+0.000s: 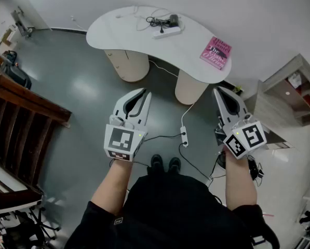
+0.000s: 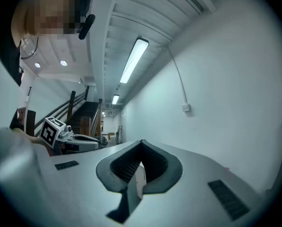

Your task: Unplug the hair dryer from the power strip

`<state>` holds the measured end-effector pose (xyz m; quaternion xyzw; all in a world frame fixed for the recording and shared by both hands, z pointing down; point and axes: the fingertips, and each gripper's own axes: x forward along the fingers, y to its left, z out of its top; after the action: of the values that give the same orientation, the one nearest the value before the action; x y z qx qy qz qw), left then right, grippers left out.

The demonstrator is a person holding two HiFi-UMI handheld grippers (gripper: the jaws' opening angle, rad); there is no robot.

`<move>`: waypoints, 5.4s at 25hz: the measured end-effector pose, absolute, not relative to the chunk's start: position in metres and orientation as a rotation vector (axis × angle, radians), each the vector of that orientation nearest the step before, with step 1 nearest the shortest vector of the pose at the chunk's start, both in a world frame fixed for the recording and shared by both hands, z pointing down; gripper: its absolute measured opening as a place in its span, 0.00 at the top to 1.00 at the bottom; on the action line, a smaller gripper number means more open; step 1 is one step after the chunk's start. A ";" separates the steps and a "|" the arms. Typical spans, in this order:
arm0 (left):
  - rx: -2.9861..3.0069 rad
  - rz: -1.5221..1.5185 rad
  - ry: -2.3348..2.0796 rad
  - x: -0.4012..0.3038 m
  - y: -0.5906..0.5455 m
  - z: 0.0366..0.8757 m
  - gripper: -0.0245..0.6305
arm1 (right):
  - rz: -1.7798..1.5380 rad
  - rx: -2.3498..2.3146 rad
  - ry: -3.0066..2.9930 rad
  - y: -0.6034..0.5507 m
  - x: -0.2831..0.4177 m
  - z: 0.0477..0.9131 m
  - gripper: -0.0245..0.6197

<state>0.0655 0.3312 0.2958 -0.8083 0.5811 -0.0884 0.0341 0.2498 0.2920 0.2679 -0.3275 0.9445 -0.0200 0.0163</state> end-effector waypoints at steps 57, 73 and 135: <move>-2.558 -0.183 1.718 -0.089 0.152 0.295 0.94 | -0.157 -0.831 2.958 0.116 0.065 0.259 0.90; -2.588 -0.153 1.730 -0.134 0.076 0.316 0.94 | -0.285 -0.845 2.986 0.036 0.022 0.292 0.90; -3.125 -0.773 1.033 -0.074 -0.254 0.556 0.66 | -0.752 -1.099 3.165 -0.261 -0.037 0.501 0.85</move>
<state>-0.0744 -0.2538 0.5562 -0.9177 0.3034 -0.2269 -0.1193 -0.0368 -0.2606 0.5009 -0.3166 0.9119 -0.2168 -0.1456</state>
